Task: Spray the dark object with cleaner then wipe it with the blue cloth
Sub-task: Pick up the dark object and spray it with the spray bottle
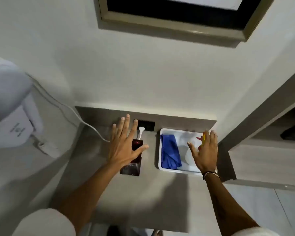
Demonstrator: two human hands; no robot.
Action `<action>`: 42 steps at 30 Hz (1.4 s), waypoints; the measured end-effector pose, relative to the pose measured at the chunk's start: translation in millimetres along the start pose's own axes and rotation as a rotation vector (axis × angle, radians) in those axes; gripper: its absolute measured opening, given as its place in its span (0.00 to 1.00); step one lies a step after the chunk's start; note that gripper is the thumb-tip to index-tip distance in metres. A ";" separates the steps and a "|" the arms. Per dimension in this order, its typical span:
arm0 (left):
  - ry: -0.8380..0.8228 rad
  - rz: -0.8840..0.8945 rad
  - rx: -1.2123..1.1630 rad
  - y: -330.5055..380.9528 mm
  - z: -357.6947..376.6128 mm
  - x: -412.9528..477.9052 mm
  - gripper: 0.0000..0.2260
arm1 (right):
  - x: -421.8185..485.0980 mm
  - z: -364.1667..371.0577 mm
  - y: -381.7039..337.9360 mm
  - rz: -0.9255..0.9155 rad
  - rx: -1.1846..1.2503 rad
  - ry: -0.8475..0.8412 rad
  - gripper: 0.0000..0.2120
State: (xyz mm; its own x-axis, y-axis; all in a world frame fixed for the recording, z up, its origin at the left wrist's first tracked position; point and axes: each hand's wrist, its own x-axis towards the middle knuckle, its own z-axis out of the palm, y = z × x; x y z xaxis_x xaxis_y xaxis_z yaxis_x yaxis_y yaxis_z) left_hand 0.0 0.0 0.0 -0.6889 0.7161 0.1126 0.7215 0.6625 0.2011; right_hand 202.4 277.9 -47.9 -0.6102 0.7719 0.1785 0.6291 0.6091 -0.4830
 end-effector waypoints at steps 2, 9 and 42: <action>-0.036 0.001 0.034 -2.6 8.5 -3.7 0.51 | -3.1 7.4 5.3 0.070 0.107 0.019 0.43; 0.008 0.067 0.037 -10.4 31.7 -19.2 0.51 | -18.1 28.6 8.6 0.268 0.442 0.031 0.41; -0.214 0.035 -0.709 -113.4 13.7 -37.6 0.47 | -108.1 36.6 -134.7 -0.121 0.781 -0.687 0.21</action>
State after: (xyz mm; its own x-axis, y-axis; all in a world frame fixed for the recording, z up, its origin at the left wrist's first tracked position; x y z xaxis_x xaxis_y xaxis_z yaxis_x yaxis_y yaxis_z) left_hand -55.0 -99.1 -40.4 -0.5853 0.8094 -0.0470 0.4749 0.3893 0.7892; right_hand 166.0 105.7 -33.5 -0.9444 0.2950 -0.1450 0.2093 0.1994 -0.9573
